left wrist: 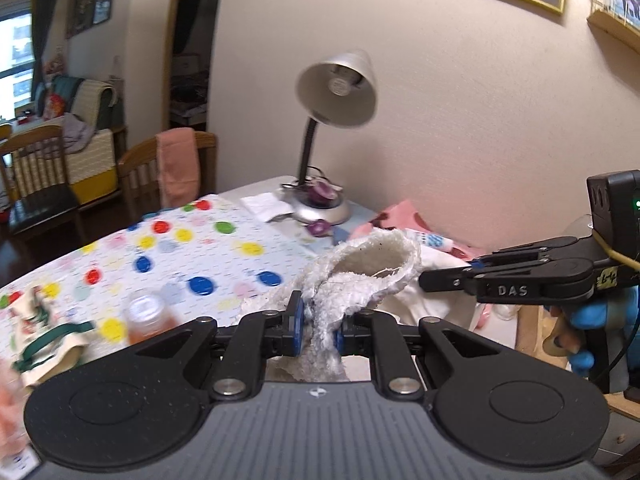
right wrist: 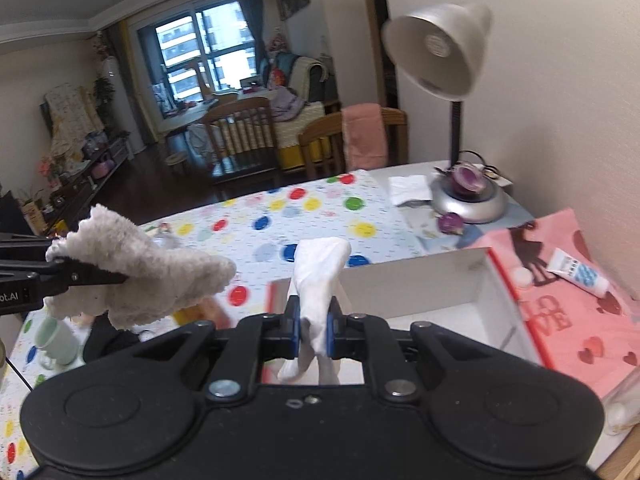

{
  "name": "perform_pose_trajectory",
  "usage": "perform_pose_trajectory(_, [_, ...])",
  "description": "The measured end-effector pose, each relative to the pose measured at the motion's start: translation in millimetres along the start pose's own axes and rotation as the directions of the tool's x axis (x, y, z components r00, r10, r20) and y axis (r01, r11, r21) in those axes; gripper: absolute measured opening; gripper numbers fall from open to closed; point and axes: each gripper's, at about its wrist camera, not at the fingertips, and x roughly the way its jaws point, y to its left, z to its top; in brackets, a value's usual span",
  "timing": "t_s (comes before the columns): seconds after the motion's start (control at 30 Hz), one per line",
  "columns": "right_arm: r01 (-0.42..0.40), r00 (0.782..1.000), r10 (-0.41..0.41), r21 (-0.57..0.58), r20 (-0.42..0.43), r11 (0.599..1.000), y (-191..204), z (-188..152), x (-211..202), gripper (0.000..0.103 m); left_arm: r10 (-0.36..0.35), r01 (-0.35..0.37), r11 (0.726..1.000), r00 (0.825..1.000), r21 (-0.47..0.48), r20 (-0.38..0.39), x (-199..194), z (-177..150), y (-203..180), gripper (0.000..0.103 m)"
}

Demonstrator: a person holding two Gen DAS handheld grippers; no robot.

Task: Organize soft objects
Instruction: 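Carry the grey towel and white cloth with both grippers into the cardboard box, then open both grippers to drop the towel and cloth in the box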

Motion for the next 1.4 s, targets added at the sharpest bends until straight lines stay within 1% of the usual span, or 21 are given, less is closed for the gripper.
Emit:
perform_pose_trajectory(0.17, [0.048, 0.999, -0.048, 0.01, -0.014, 0.999, -34.2, -5.5, 8.9, 0.011, -0.033, 0.034, 0.999, 0.999, 0.029, -0.031, 48.8, 9.1, -27.5, 0.014])
perform_pose_trajectory(0.3, [0.091, 0.995, -0.09, 0.026, -0.03, 0.996, -57.2, -12.3, 19.8, 0.011, -0.055, 0.057, 0.998, 0.996, 0.03, -0.068, 87.2, 10.1, -44.2, 0.014])
perform_pose_trajectory(0.53, [0.158, 0.983, -0.156, 0.022, -0.094, 0.987, -89.5, -25.8, 51.8, 0.011, -0.087, 0.093, 0.995, 0.987, 0.033, -0.135, 152.0, 6.5, -67.6, 0.014])
perform_pose_trajectory(0.67, [0.156, 0.979, -0.152, 0.018, -0.134, 0.988, -100.1, -38.0, 68.7, 0.011, -0.086, 0.092, 0.996, 0.975, 0.02, -0.206, 191.9, -4.7, -74.4, 0.014])
perform_pose_trajectory(0.83, [0.148, 0.97, -0.145, -0.001, -0.196, 0.989, -101.4, -51.0, 88.2, 0.011, -0.052, 0.055, 0.999, 0.948, -0.002, -0.314, 231.7, -25.7, -70.9, 0.014])
perform_pose_trajectory(0.97, [0.127, 0.965, -0.128, -0.015, -0.231, 0.992, -100.3, -58.3, 97.3, 0.011, -0.04, 0.039, 0.999, 0.93, -0.012, -0.365, 249.0, -35.4, -67.7, 0.014])
perform_pose_trajectory(1.07, [0.113, 0.963, -0.114, -0.019, -0.243, 0.993, -99.4, -61.3, 100.1, 0.012, -0.038, 0.032, 0.999, 0.92, -0.022, -0.39, 256.5, -39.8, -65.3, 0.014])
perform_pose_trajectory(1.17, [0.102, 0.961, -0.102, -0.016, -0.256, 0.995, -99.8, -62.7, 102.2, 0.013, -0.041, 0.037, 0.999, 0.915, -0.018, -0.401, 258.0, -40.6, -66.0, 0.014])
perform_pose_trajectory(1.23, [0.089, 0.96, -0.089, -0.011, -0.266, 0.996, -100.0, -63.4, 102.4, 0.016, -0.045, 0.043, 0.999, 0.912, -0.015, -0.407, 258.1, -40.5, -67.3, 0.014])
perform_pose_trajectory(1.4, [0.068, 0.96, -0.069, -0.014, -0.272, 0.998, -97.4, -63.3, 99.8, 0.021, -0.038, 0.054, 0.998, 0.912, 0.027, -0.408, 253.0, -41.0, -71.4, 0.016])
